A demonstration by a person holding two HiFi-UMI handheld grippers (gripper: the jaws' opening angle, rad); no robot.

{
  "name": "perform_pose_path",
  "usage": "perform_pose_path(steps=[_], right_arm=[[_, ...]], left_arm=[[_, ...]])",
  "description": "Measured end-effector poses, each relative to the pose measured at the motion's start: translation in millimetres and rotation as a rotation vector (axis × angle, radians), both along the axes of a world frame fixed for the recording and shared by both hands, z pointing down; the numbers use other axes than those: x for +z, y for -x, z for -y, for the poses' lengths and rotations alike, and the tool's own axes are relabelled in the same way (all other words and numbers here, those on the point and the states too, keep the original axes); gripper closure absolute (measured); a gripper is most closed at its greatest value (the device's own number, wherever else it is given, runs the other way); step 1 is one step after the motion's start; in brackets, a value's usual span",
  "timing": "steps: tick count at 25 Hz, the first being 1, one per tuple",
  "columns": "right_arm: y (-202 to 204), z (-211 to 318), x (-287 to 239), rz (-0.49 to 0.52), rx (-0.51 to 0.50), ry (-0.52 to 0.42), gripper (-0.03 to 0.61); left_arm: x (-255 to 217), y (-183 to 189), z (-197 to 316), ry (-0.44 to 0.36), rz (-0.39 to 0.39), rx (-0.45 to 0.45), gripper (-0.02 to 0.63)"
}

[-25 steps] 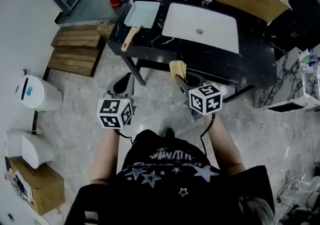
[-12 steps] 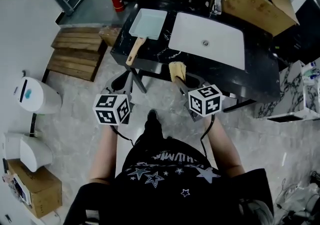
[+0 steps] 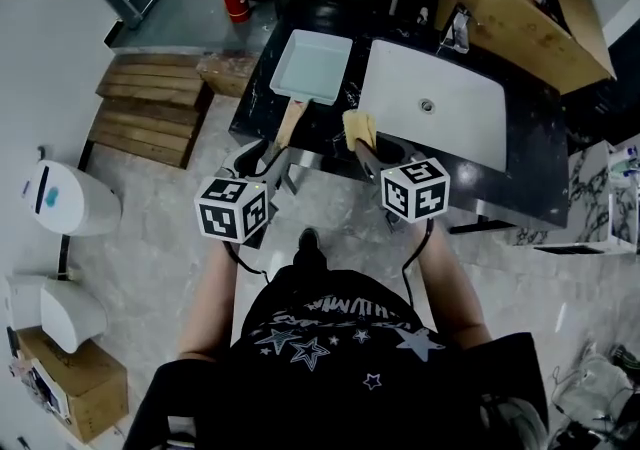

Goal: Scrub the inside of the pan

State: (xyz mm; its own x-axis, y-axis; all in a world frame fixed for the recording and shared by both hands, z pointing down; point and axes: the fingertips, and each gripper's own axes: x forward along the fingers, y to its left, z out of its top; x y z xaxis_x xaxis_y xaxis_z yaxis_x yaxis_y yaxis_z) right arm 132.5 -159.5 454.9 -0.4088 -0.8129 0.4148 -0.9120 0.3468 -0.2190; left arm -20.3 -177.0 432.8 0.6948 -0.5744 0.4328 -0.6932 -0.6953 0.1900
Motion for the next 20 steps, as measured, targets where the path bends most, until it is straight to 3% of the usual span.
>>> perform_pose_path(steps=[4, 9, 20], right_arm=[[6.3, 32.1, -2.5, -0.031, 0.001, -0.002, 0.489], [17.9, 62.2, -5.4, -0.049, 0.006, 0.003, 0.488], [28.7, 119.5, -1.3, -0.136, 0.007, 0.051, 0.488]], left_arm=[[23.1, -3.1, 8.4, 0.082, 0.025, 0.073, 0.383], [51.4, -4.2, 19.3, 0.172, 0.083, 0.100, 0.379], [64.1, -10.9, 39.4, 0.218, 0.062, 0.185, 0.382]])
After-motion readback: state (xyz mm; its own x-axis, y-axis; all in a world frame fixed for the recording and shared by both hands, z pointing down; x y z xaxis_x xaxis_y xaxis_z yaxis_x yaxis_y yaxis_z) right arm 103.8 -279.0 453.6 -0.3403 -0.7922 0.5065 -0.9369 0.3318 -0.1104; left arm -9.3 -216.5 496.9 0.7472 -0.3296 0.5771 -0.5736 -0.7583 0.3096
